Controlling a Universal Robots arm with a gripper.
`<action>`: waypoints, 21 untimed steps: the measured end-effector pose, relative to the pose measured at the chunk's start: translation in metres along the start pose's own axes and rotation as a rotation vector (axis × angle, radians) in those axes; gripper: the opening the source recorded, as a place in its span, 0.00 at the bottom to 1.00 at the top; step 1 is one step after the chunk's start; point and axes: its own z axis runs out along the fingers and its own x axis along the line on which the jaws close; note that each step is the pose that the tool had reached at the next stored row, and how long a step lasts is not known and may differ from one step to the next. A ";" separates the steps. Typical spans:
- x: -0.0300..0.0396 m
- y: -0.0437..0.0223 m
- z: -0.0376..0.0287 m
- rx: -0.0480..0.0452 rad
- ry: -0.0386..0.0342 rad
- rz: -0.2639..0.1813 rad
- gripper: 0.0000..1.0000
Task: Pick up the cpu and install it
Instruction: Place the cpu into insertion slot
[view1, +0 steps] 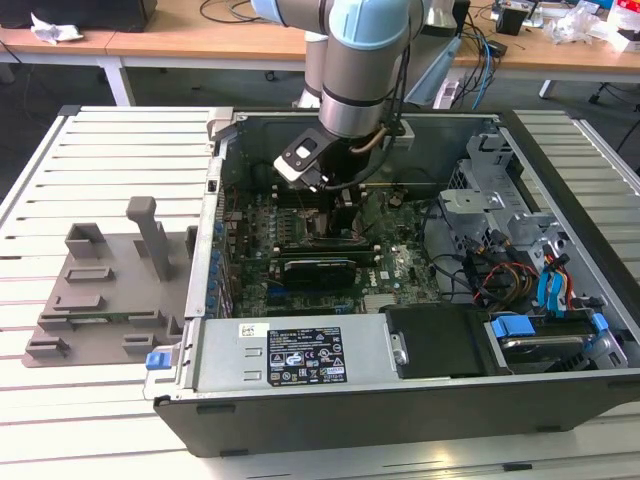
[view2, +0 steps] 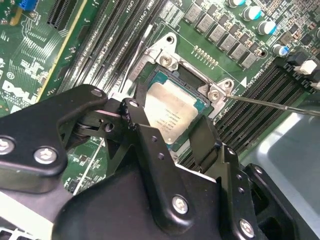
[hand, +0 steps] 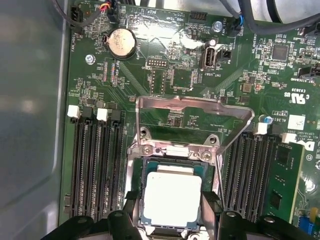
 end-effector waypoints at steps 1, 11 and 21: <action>0.0000 0.0000 -0.0007 0.0000 0.0000 0.000 0.61; 0.0034 -0.0043 -0.0634 -0.0008 -0.0021 0.000 0.22; 0.0045 -0.0060 -0.0879 -0.0008 -0.0022 0.000 0.11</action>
